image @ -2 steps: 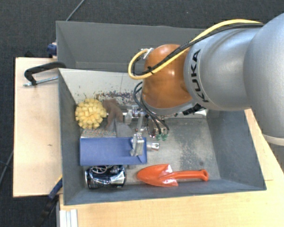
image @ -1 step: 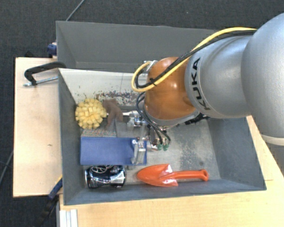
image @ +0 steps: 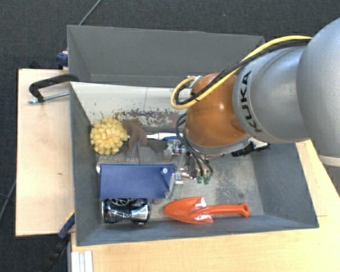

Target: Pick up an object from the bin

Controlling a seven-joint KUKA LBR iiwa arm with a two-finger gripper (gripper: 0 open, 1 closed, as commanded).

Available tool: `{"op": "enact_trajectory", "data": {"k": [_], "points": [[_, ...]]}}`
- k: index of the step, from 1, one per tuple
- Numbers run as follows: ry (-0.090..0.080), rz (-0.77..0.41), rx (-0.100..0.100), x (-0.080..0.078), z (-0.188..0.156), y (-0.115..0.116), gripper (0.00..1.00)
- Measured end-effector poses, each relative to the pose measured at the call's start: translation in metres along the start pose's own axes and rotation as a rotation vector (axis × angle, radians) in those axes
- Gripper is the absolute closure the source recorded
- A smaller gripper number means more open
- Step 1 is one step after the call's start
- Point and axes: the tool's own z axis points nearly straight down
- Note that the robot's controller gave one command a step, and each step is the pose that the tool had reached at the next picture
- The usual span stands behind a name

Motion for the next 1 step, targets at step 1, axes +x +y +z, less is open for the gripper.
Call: {"op": "enact_trajectory", "data": {"k": [1], "points": [[-0.025, 0.030, -0.002, -0.0091, 0.0253, -0.0155, 1.00]]}}
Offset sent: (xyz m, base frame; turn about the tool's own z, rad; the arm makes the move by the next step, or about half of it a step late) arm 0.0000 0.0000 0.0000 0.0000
